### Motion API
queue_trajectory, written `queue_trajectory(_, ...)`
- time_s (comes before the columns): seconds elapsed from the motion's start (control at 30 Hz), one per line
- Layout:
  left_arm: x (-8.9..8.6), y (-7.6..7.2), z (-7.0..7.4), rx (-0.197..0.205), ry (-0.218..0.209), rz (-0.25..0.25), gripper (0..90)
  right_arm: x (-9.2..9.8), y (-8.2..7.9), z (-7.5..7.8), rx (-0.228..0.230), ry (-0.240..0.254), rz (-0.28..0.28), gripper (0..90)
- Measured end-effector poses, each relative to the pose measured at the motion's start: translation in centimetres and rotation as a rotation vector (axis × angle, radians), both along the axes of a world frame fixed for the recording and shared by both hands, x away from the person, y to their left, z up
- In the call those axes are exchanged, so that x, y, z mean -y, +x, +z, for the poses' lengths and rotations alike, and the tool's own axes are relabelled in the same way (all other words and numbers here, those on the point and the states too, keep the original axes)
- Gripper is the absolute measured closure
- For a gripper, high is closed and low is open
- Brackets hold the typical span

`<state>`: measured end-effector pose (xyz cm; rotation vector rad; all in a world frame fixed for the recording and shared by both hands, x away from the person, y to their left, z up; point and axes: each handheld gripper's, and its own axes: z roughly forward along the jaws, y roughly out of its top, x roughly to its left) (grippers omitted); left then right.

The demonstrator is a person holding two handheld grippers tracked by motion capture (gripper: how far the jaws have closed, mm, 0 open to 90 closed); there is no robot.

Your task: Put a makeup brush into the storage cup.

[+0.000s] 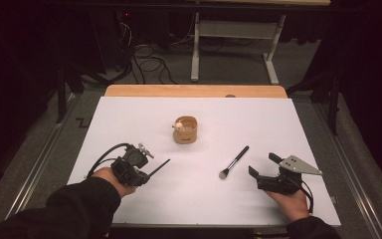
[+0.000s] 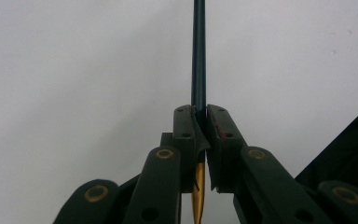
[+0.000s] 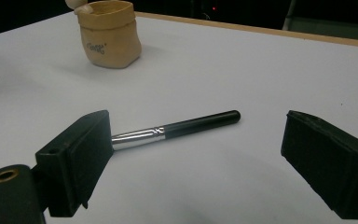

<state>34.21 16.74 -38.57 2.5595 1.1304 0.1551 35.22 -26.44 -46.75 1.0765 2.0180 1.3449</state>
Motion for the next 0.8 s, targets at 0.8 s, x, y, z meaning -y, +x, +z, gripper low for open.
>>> queue_trajectory(0.8, 2.7, 1.9, -0.5, 0.003, -0.071, -0.089, 83.1, -0.1, -0.2, 0.2, 0.021, -0.017, 0.014, 10.3)
